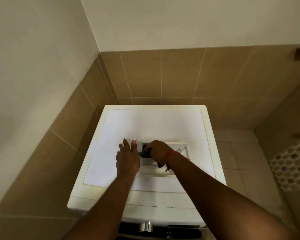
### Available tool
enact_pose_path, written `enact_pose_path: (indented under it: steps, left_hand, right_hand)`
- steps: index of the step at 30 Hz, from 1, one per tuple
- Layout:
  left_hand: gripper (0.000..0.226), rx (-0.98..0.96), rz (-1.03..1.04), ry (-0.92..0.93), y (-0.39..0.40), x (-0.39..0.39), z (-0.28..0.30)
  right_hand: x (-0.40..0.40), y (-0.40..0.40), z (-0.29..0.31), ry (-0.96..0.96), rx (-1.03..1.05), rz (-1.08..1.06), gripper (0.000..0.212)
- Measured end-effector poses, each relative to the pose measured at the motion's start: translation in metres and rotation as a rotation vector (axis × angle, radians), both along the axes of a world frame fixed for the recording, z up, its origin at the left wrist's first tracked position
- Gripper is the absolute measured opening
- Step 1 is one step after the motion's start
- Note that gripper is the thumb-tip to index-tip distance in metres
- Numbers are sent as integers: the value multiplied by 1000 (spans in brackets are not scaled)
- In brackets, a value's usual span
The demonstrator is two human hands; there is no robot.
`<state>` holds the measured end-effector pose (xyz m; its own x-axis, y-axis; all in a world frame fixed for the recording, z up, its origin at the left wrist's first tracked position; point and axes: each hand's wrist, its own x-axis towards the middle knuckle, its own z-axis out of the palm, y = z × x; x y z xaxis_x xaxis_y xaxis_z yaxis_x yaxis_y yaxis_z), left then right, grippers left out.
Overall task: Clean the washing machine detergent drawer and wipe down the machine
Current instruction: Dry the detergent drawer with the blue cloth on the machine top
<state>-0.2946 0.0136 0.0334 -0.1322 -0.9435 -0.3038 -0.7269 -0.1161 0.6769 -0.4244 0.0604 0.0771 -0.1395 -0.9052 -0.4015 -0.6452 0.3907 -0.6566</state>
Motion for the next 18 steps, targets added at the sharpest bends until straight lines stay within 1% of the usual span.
enact_pose_path:
  steps: [2,3,4,5,6,7,8,10,11,12,14,16,18]
  left_hand:
    - [84,13,-3,12,1,0,2]
    - [88,20,-6,21,2,0,3]
    - [90,21,-3,34,2,-1,4]
    - [90,19,4,43,2,-1,4]
    - [88,14,10,50,1,-1,3]
    - [86,10,13,51,1,-1,3]
    - [83,11,16,48,2,0,3]
    - [83,12,21,54,2,0,3]
    - [82,11,18,49,1,0,4]
    - [79,7,12,37,1,0,3]
    - [75,3,-9,0,-1,0,2]
    - [76,-23,-40,-33,-1,3,0]
    - [75,-75,-65,-42,-1,5,-3]
  right_hand:
    - [-2,-6,4,-133,-54,-169,28]
    - [-6,-8,5,-162,-77,-267,28]
    - [-8,-13,6,-144,-123,-358,24]
    - [-9,-15,7,-108,-212,-438,20]
    - [-6,-19,5,-68,-324,-469,18]
    - [1,-21,3,-36,-407,-427,18]
    - [10,-22,-1,19,-433,-325,21]
    - [32,-20,-21,164,-424,-109,27]
    - [38,-18,-31,235,-439,-52,30]
    - [40,-15,-37,280,-471,-24,31]
    - [32,-10,-38,309,-546,14,31]
    - [17,-2,-32,346,-543,90,35]
    - [-6,10,-36,434,-534,82,41]
